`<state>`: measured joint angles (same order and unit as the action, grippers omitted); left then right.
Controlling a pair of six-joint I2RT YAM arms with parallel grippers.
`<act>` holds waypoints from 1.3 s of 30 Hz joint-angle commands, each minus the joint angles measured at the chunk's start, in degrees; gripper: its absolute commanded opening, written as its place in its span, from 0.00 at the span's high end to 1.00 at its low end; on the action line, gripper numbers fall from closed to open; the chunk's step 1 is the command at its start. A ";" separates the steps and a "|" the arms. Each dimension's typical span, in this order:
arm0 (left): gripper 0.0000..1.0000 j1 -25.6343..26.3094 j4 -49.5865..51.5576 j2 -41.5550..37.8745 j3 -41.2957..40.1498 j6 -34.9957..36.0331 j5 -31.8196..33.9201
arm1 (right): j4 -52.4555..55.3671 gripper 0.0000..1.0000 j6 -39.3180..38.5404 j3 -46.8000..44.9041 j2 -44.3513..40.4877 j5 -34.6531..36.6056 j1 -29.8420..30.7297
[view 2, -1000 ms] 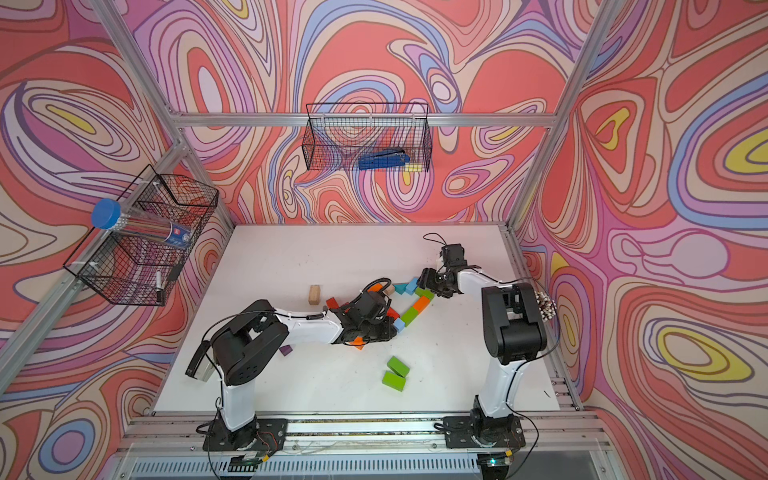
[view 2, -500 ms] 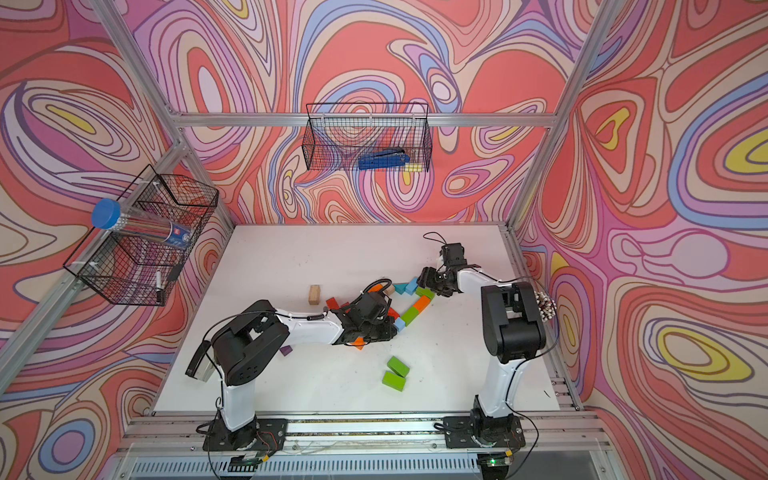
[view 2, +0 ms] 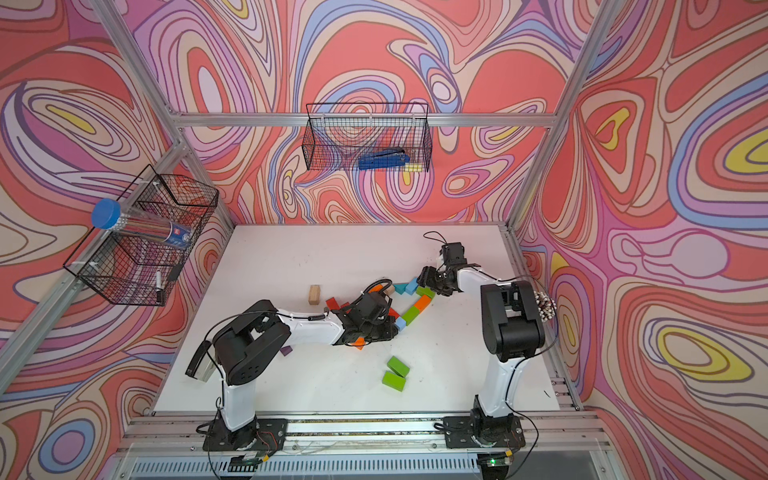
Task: Assemble a heart with building blocks
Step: Adjust the building block at the center of the board.
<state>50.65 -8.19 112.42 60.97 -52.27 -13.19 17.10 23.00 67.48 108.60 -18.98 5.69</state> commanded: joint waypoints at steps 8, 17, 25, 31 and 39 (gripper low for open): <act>1.00 0.38 1.42 2.19 -0.15 -0.82 1.62 | -0.84 0.32 -0.44 1.53 1.00 -0.35 -0.27; 1.00 0.43 1.57 1.56 -0.63 -0.82 1.93 | 0.97 0.32 -2.89 1.23 -0.16 2.16 -0.25; 1.00 0.41 1.85 0.72 -1.12 -0.90 2.25 | 1.40 0.30 -4.05 -1.52 -3.07 4.03 -0.25; 1.00 0.43 1.72 0.75 -1.29 -0.90 2.24 | 1.84 0.26 -5.41 -3.30 -4.12 4.38 -0.27; 1.00 0.44 1.76 0.26 -1.47 -0.99 2.37 | 1.88 0.23 -5.78 -4.80 -4.74 4.43 -0.20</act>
<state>50.74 -8.67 112.60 60.97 -52.40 -12.95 18.63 18.24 63.72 105.86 -15.40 5.69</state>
